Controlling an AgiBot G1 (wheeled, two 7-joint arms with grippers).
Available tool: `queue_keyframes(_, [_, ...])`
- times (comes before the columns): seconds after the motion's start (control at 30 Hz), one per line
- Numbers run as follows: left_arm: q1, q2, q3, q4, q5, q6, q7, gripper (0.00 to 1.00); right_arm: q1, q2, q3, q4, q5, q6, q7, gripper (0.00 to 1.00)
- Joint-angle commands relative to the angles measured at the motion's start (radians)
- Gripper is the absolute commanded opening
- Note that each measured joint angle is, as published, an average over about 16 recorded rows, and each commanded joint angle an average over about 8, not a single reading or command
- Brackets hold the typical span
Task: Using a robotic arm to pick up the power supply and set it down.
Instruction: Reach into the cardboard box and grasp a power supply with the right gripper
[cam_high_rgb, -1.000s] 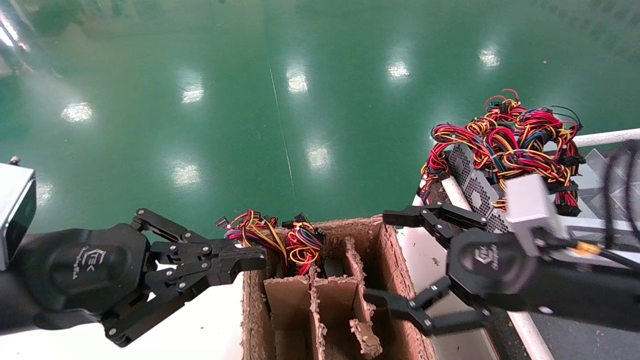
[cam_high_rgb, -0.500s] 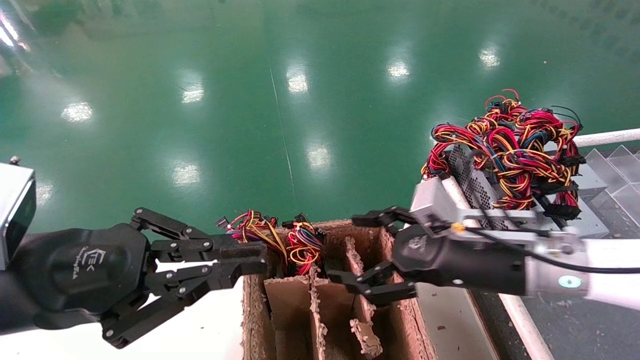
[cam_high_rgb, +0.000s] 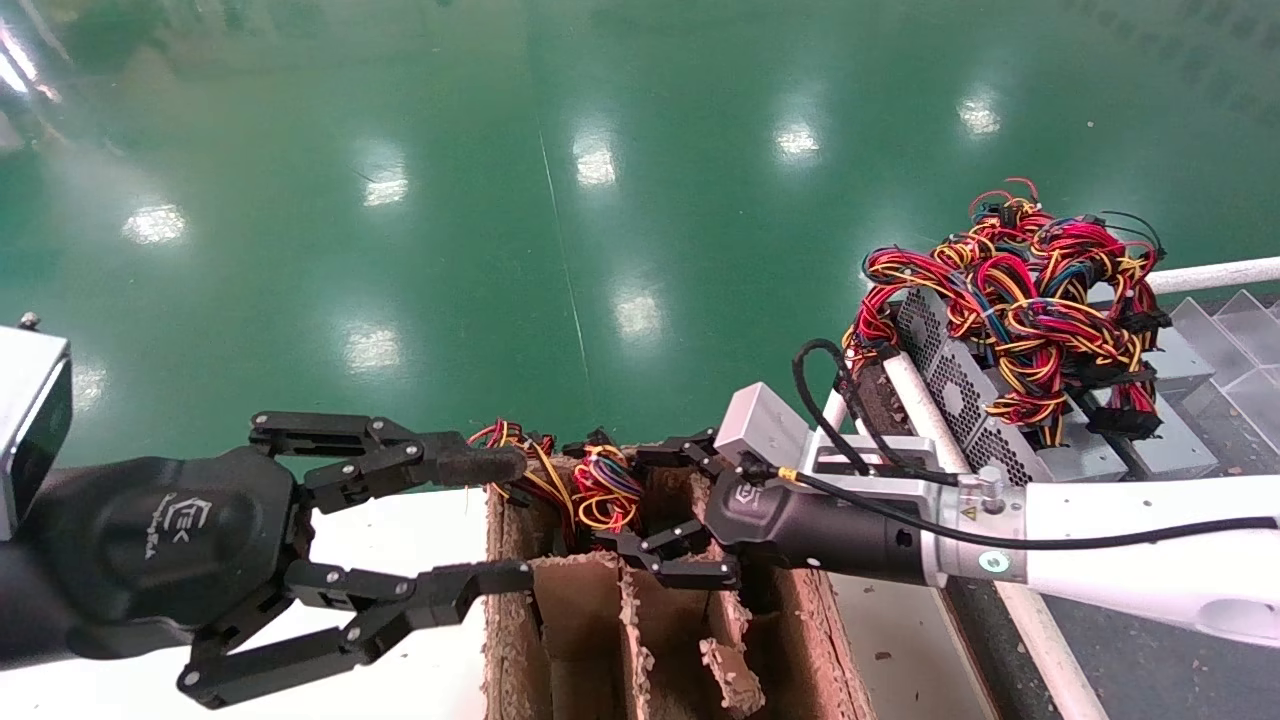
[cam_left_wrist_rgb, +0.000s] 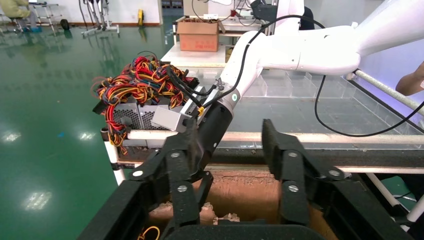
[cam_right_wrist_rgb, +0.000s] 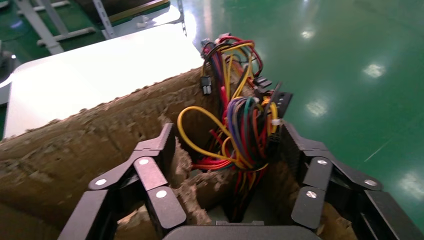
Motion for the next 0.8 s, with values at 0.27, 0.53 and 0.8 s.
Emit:
queue_keyframes(0.27, [0.0,0.0,0.001,0.0,0.0,0.0,0.0,1.0,-0.04,-0.012,0.001,0.059,-0.036,0.093,0.002,0.0])
queue_keyframes(0.53, [0.0,0.0,0.001,0.0,-0.001,-0.001,0.001,1.0,-0.077,-0.008,-0.005,0.129,-0.081,0.165,0.02,0.0])
queue_keyframes(0.8, [0.0,-0.001,0.002,0.0,-0.001,-0.001,0.001,1.0,-0.106,0.024,0.018,0.2,-0.059,0.19,0.047,0.0])
